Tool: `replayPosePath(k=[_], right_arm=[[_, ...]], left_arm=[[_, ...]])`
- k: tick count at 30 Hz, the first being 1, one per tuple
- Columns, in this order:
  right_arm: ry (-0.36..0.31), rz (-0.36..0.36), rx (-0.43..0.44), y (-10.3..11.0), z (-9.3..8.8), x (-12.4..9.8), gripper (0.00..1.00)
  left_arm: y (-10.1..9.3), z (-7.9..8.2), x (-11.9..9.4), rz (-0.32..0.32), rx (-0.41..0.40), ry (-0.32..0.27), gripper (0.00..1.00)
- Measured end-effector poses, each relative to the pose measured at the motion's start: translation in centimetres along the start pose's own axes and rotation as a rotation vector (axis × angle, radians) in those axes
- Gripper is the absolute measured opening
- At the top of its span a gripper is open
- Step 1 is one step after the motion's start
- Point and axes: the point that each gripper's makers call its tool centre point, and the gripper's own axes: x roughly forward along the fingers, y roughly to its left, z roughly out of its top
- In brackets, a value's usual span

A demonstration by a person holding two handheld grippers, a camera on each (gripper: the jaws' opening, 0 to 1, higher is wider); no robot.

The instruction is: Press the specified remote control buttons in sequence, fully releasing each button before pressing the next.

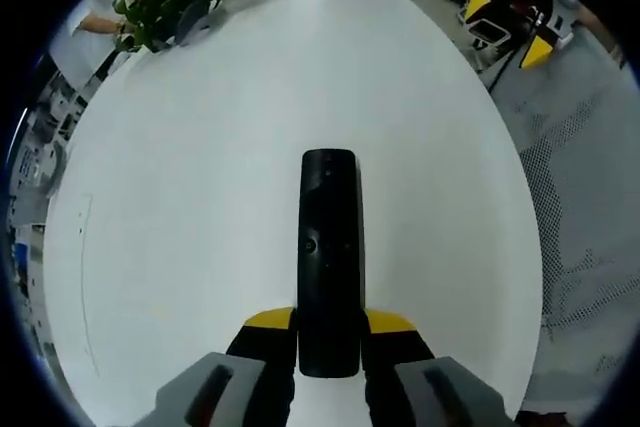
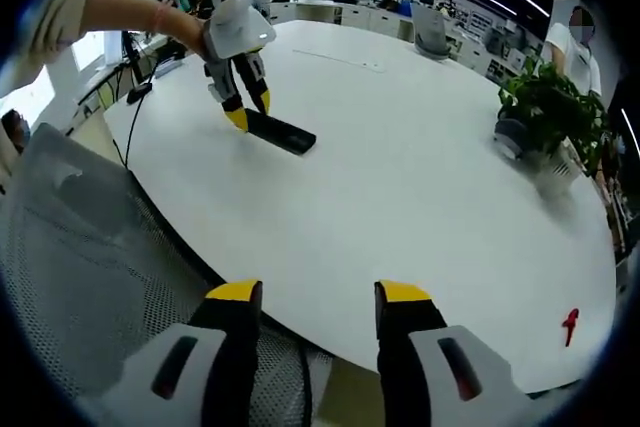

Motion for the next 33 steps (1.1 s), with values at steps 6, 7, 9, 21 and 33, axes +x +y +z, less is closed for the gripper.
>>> replayPosePath(k=[6, 7, 9, 21, 33], right_arm=[[0.002, 0.003, -0.001, 0.1, 0.0, 0.0, 0.45], [0.002, 0.003, -0.001, 0.1, 0.0, 0.0, 0.45], [0.002, 0.003, -0.001, 0.1, 0.0, 0.0, 0.45], [0.003, 0.007, -0.008, 0.2, 0.0, 0.0, 0.45], [-0.003, 0.009, -0.009, 0.2, 0.1, 0.0, 0.45]], left_arm=[[0.1, 0.0, -0.1, 0.011, -0.014, -0.008, 0.24], [0.0, 0.0, -0.1, 0.009, -0.019, -0.008, 0.24], [-0.2, 0.0, -0.1, 0.004, -0.031, -0.010, 0.24], [-1.5, 0.5, 0.0, 0.013, -0.047, -0.033, 0.24], [-3.5, 0.6, -0.1, 0.011, -0.042, -0.045, 0.24]])
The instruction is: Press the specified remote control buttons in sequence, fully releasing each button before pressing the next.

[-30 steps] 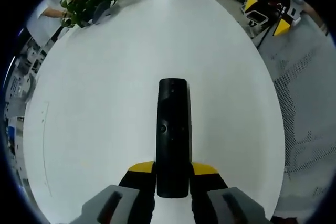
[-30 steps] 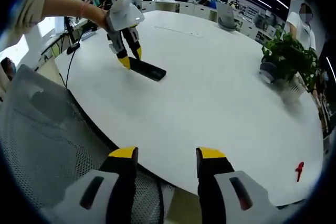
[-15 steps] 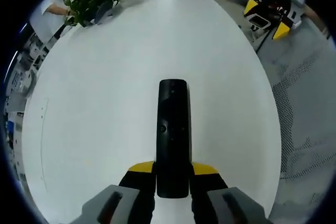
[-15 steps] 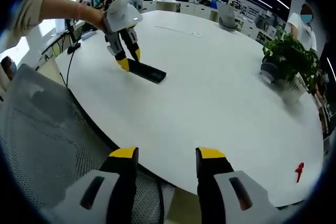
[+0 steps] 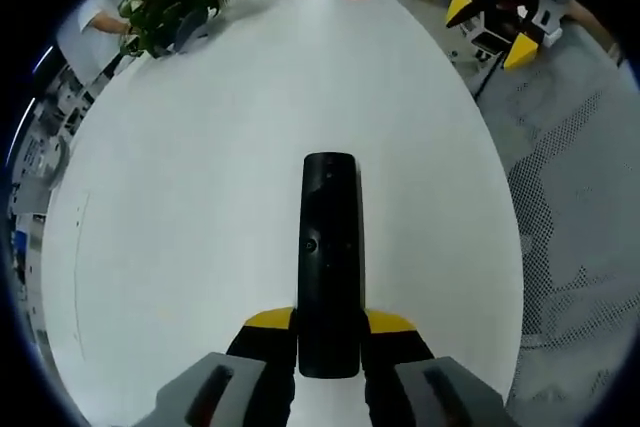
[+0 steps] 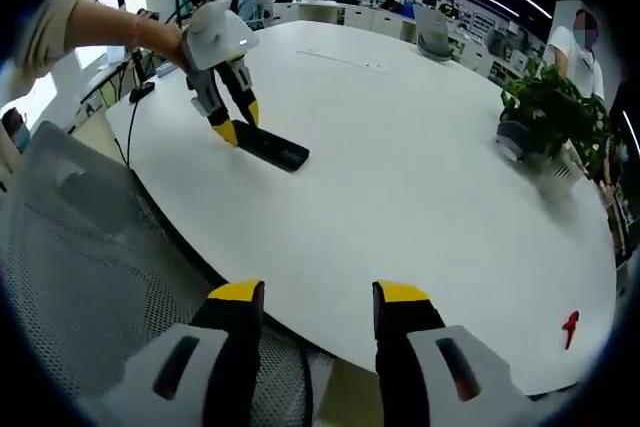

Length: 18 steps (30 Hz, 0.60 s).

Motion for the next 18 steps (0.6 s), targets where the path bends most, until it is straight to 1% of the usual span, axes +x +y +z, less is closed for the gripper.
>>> replayPosePath(k=[8, 13, 18], right_arm=[[-0.003, 0.007, -0.011, 0.2, 0.1, 0.0, 0.45], [-0.001, 0.020, -0.034, 0.6, 0.1, 0.1, 0.44], [0.007, 0.033, -0.047, 0.8, 0.1, 0.2, 0.44]], left_arm=[[-0.8, -0.3, 0.0, 0.027, -0.043, -0.044, 0.24], [-1.9, -0.6, 0.0, 0.037, -0.069, -0.069, 0.24], [-3.0, -0.8, -0.1, 0.039, -0.074, -0.082, 0.24]])
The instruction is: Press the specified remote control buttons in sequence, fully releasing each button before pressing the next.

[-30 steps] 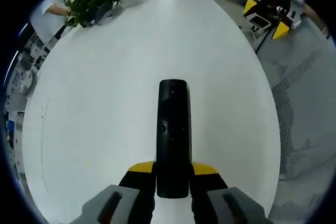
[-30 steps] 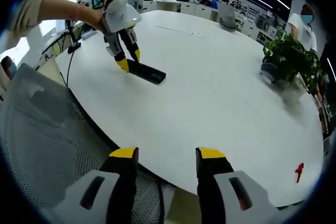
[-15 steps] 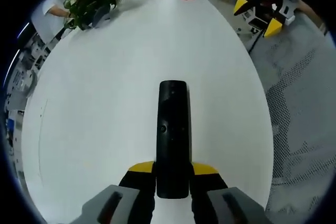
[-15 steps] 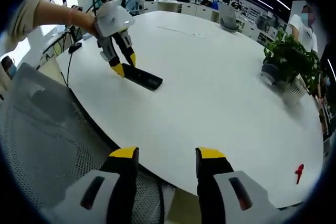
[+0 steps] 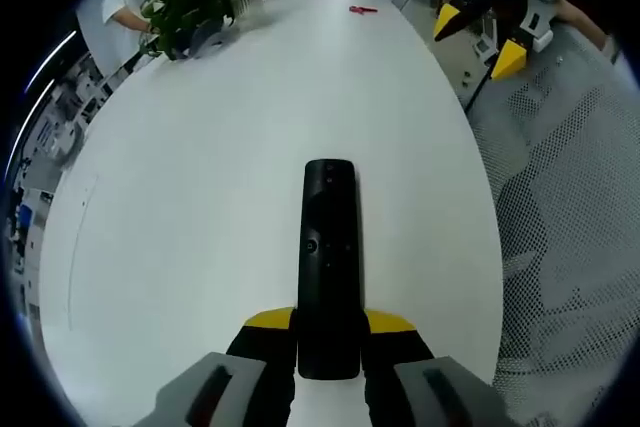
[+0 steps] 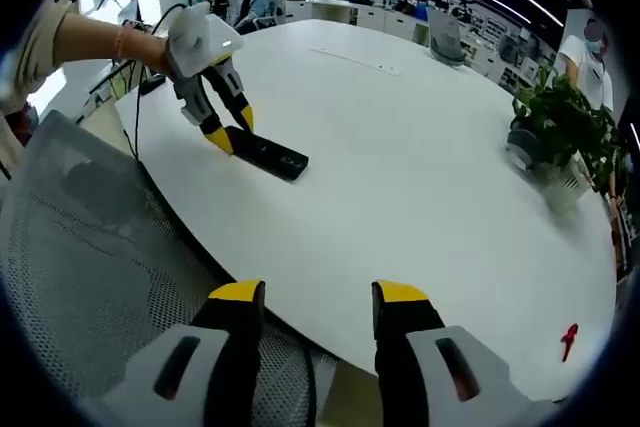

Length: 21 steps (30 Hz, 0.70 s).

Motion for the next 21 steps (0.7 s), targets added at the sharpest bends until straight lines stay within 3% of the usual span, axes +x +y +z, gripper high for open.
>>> replayPosePath(k=[21], right_arm=[[0.016, 0.055, -0.070, 1.3, 0.0, 0.3, 0.44]], left_arm=[[-2.7, -0.3, -0.2, 0.038, -0.084, -0.054, 0.24]])
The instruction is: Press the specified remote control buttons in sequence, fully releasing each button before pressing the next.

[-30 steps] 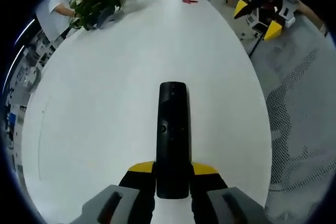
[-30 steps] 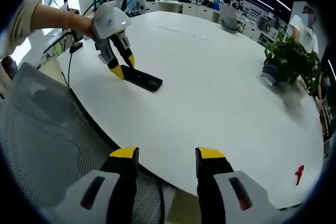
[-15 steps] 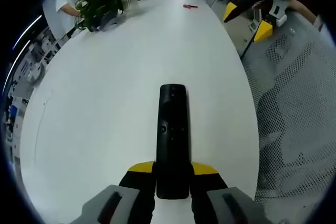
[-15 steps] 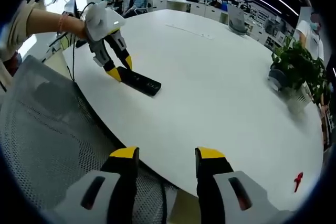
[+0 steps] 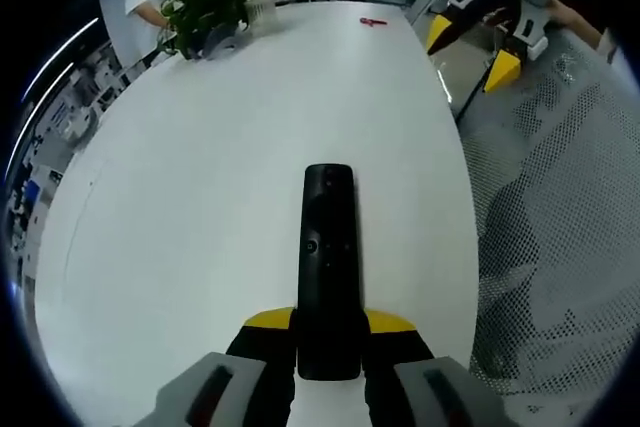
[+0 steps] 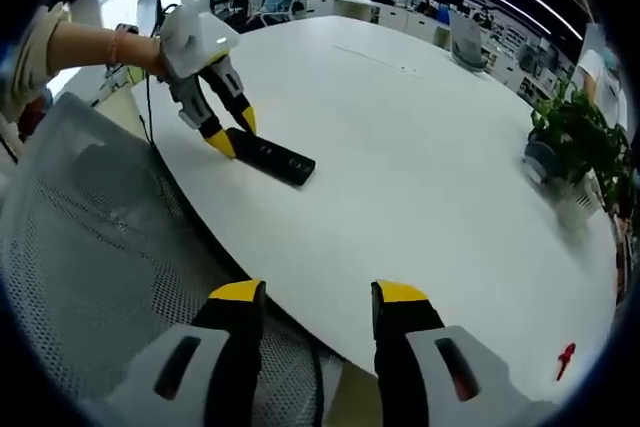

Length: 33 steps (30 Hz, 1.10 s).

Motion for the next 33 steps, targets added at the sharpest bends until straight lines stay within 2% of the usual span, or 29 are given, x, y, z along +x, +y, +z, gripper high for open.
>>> replayPosePath(k=[8, 16, 28, 33], right_arm=[[0.003, 0.016, -0.010, 0.3, 0.0, 0.1, 0.44], [0.020, 0.029, -0.027, 0.6, -0.2, 0.2, 0.43], [0.010, 0.007, -0.008, 0.2, -0.1, 0.1, 0.42], [0.006, -0.009, 0.011, -0.2, -0.1, 0.0, 0.41]], left_arm=[[-1.4, 0.1, 0.0, -0.010, -0.021, -0.011, 0.25], [-2.2, 0.2, 0.0, 0.006, -0.077, -0.063, 0.25], [-2.9, 0.3, 0.0, 0.029, -0.109, -0.079, 0.25], [-3.1, 0.5, 0.0, 0.017, -0.141, -0.114, 0.25]])
